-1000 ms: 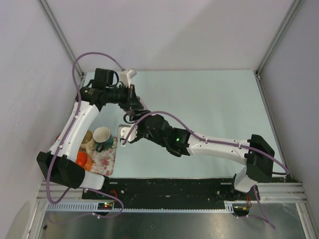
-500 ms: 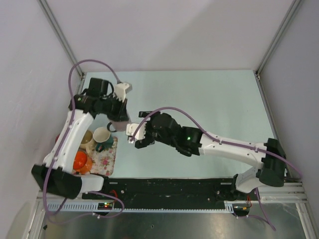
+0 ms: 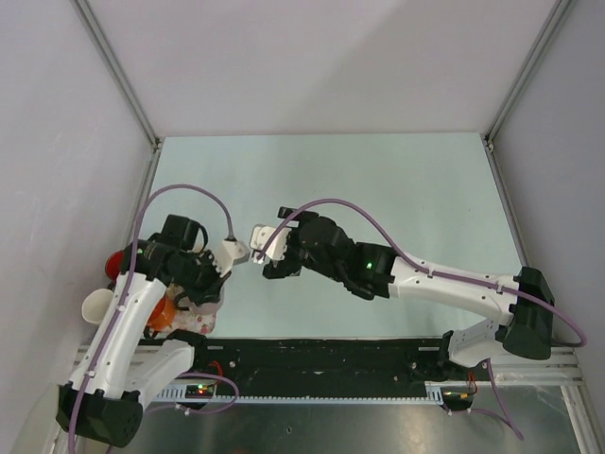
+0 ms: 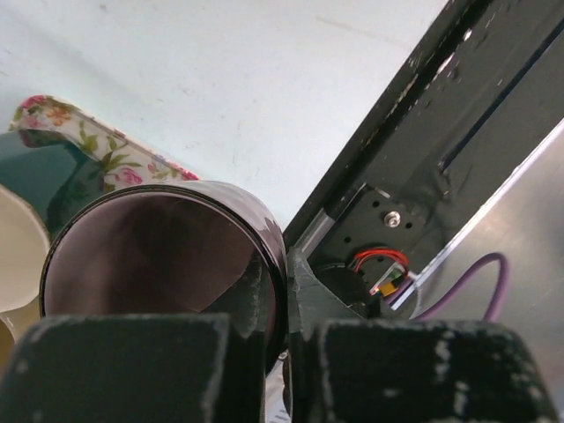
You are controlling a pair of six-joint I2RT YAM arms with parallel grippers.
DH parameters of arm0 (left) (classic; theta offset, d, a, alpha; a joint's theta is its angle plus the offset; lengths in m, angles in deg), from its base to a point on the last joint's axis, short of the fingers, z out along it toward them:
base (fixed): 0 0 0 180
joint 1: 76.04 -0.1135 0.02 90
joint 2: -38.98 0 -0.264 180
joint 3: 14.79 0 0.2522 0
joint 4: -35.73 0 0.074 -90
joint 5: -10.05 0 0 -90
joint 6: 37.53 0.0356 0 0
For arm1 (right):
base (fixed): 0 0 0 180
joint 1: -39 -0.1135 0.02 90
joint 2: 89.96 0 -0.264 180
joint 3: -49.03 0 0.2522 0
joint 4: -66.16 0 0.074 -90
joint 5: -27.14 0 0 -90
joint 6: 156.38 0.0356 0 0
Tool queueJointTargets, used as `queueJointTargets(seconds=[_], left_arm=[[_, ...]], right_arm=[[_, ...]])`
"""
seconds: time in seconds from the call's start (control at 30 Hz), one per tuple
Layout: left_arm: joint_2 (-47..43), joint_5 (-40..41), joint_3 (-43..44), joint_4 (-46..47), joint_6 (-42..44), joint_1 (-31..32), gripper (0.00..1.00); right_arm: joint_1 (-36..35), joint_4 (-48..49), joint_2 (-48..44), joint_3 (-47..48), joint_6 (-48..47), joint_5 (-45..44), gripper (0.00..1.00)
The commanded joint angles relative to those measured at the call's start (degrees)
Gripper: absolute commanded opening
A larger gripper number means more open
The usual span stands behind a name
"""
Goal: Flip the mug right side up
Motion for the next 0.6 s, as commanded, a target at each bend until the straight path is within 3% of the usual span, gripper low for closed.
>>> queueJointTargets(seconds=[0.0,0.23,0.47,0.57], left_arm=[[-2.53,2.34,-4.52,-6.03,9.77,-0.07,0.00],[-7.21,4.74,-12.99,-2.04,13.73,-1.91,0.00],[-6.81,3.24,-15.99,0.04,23.37,-13.29,0.00],[-6.38,2.30,-17.24,0.18,26.74,-15.13,0.00]], right_arm=[[0.40,3.20,-1.83,-0.99,1.21,-1.87,0.95],[0.69,3.60,-2.45,-2.29,0.23,-3.23,0.95],[0.77,3.46,-2.62,-2.79,0.08,-3.85,0.95],[0.75,3.23,-2.56,-2.86,-0.50,-4.75,0.95]])
